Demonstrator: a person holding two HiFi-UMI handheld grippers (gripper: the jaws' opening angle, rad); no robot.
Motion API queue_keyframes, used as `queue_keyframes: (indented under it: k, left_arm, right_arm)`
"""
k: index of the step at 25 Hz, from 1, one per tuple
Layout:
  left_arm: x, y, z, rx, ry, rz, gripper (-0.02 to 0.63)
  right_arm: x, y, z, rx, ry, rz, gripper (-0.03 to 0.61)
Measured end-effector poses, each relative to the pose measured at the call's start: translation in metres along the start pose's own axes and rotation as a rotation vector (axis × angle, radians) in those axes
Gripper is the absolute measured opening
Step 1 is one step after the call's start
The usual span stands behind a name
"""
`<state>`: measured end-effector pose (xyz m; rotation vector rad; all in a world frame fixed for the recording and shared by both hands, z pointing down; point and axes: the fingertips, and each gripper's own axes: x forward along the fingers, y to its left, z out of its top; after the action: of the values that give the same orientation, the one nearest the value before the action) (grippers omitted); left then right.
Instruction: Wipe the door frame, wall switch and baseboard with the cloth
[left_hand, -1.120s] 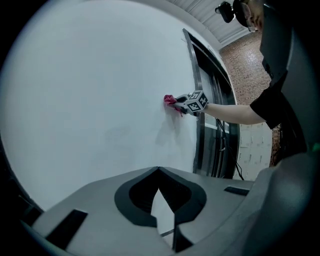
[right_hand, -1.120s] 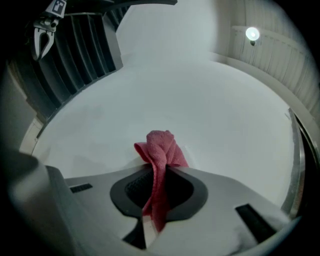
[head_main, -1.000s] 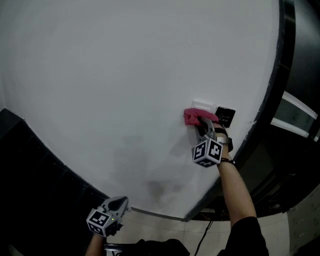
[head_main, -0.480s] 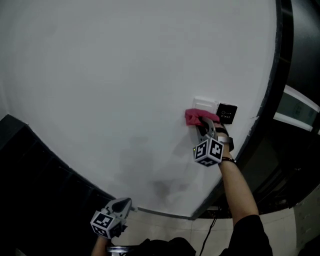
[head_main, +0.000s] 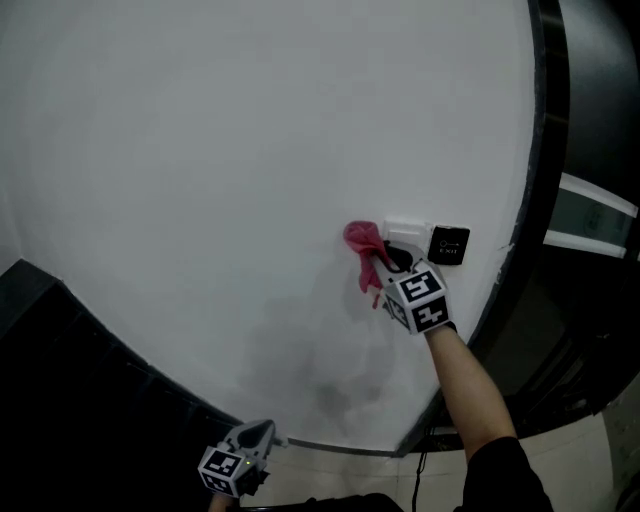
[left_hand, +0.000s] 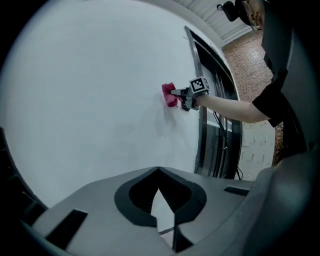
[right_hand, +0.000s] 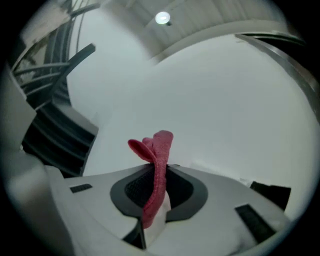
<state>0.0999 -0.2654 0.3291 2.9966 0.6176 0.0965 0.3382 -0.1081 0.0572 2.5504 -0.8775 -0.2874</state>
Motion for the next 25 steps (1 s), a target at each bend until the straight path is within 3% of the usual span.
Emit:
queue_keyframes:
  k: [3,5,9,18,25]
  left_arm:
    - [0.000,0.002,0.001,-0.003,-0.005,0.005,-0.008]
    - [-0.001,0.002,0.002,-0.001,-0.006,0.003,-0.008]
    - [0.000,0.008,0.002,-0.002,-0.001,0.011,-0.008]
    - [0.012,0.006,0.001,-0.008,0.006,-0.014,-0.008]
    - [0.027,-0.001,0.002,0.010,0.016,-0.053,-0.008]
  right_arm:
    - [0.000,-0.037,0.006,0.193,-0.064,-0.125,0.049]
    - [-0.004,-0.052,0.000,0.236,-0.072,-0.193,0.049]
    - [-0.007,-0.056,-0.005,0.188,-0.079,-0.240,0.049]
    - [-0.020,-0.068,-0.013,0.169,-0.086,-0.257,0.049]
    - [-0.043,-0.089,-0.020,0.051,-0.066,-0.326,0.049]
